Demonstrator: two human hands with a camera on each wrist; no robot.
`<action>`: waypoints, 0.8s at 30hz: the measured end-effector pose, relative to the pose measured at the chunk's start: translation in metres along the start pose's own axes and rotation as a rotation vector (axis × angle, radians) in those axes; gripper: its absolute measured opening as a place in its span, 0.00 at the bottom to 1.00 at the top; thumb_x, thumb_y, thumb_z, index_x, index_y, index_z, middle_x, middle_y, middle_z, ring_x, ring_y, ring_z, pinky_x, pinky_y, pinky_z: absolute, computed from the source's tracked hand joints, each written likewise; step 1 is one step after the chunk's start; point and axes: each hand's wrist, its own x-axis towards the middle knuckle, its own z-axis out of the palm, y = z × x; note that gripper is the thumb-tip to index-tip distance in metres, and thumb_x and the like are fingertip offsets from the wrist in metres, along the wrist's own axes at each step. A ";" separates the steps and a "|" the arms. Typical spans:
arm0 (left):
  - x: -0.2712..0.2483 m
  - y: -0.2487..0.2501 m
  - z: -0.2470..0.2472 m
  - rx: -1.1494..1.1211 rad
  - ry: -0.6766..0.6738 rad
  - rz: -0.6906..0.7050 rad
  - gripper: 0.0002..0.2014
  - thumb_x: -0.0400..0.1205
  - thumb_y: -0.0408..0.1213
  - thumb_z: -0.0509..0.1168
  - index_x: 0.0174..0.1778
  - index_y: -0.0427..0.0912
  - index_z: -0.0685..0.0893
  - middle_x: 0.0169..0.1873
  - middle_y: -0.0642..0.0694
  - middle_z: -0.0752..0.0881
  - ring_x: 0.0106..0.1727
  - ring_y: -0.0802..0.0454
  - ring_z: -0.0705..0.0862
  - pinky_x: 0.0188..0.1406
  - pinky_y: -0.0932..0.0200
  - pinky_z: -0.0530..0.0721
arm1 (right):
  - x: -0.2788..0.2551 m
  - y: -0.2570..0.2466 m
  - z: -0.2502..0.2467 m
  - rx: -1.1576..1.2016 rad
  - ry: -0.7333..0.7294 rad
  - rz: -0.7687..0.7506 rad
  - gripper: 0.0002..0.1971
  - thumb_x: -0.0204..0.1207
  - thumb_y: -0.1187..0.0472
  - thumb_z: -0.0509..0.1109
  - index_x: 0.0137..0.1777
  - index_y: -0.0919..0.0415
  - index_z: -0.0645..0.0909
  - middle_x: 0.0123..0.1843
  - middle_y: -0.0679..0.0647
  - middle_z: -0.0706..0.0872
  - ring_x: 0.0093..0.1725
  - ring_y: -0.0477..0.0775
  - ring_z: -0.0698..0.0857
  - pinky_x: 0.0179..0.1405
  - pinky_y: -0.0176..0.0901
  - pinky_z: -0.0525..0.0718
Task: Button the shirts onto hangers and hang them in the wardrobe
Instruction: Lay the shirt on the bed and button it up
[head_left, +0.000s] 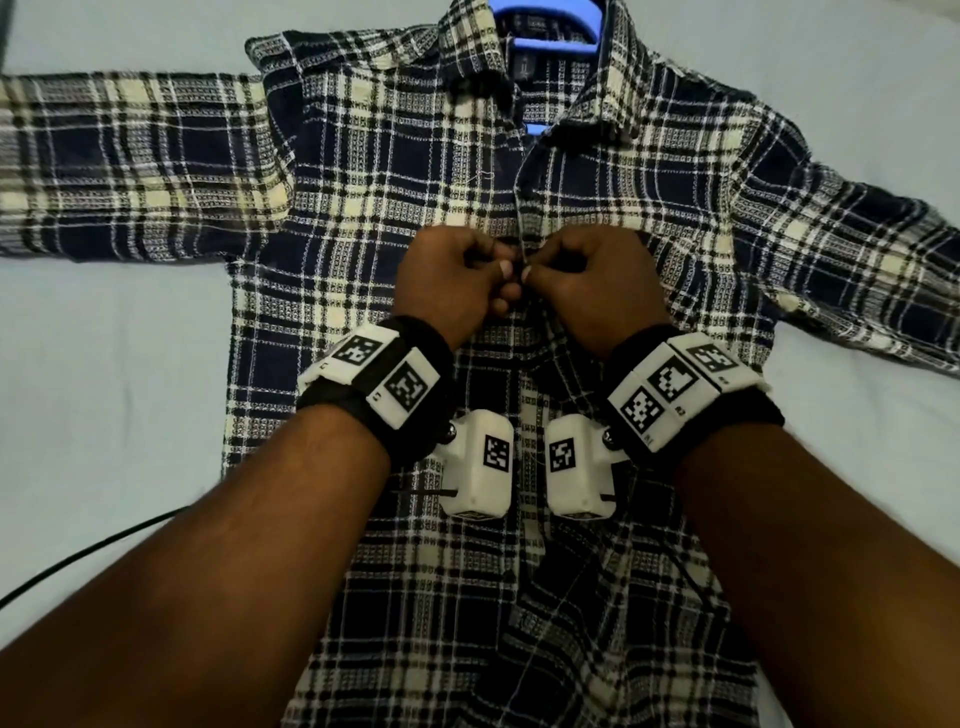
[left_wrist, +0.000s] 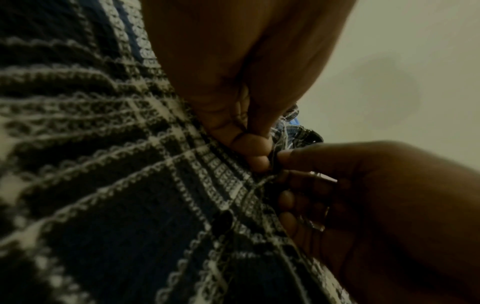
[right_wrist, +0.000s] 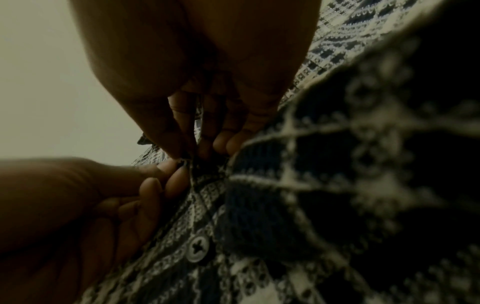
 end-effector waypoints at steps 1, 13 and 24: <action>-0.001 0.000 0.000 0.006 0.013 0.010 0.06 0.86 0.31 0.69 0.44 0.35 0.88 0.34 0.41 0.90 0.33 0.49 0.89 0.37 0.54 0.91 | -0.001 -0.001 0.000 -0.016 -0.003 -0.022 0.03 0.73 0.62 0.76 0.40 0.55 0.90 0.38 0.45 0.88 0.39 0.46 0.87 0.40 0.38 0.83; 0.000 0.004 0.001 0.133 0.037 0.077 0.07 0.82 0.28 0.72 0.39 0.43 0.86 0.38 0.43 0.90 0.35 0.50 0.91 0.40 0.50 0.93 | 0.010 -0.010 -0.002 -0.183 -0.064 -0.021 0.08 0.82 0.59 0.72 0.46 0.60 0.90 0.43 0.54 0.91 0.43 0.51 0.90 0.50 0.50 0.91; 0.004 0.003 -0.001 0.364 0.054 0.295 0.15 0.82 0.26 0.69 0.61 0.45 0.79 0.41 0.51 0.85 0.42 0.51 0.88 0.45 0.47 0.91 | 0.016 -0.019 -0.006 -0.187 -0.256 0.045 0.15 0.85 0.62 0.64 0.44 0.74 0.85 0.39 0.66 0.85 0.33 0.53 0.80 0.29 0.36 0.78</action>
